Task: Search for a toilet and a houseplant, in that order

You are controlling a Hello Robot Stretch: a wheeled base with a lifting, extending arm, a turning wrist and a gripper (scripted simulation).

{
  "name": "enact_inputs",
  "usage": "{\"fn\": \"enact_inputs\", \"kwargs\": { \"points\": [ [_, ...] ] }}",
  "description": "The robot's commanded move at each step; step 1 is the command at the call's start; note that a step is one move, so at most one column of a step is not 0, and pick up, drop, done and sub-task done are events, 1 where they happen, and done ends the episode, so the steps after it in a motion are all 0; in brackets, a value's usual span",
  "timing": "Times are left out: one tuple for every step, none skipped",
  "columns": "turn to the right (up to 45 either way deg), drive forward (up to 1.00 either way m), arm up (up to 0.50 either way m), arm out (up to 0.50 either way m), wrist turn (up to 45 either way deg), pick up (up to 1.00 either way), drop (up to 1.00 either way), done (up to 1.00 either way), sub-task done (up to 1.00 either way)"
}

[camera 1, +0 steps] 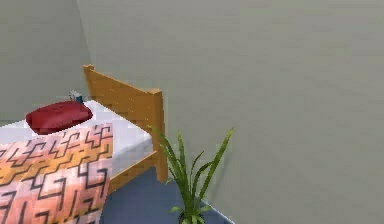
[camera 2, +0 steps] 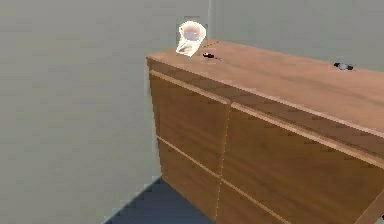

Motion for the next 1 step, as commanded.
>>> {"fn": "enact_inputs", "kwargs": {
  "points": [
    [0.0, 0.00, 0.00, 0.00, 0.0, 0.00, 0.00, 1.00, 0.00]
  ]
}}
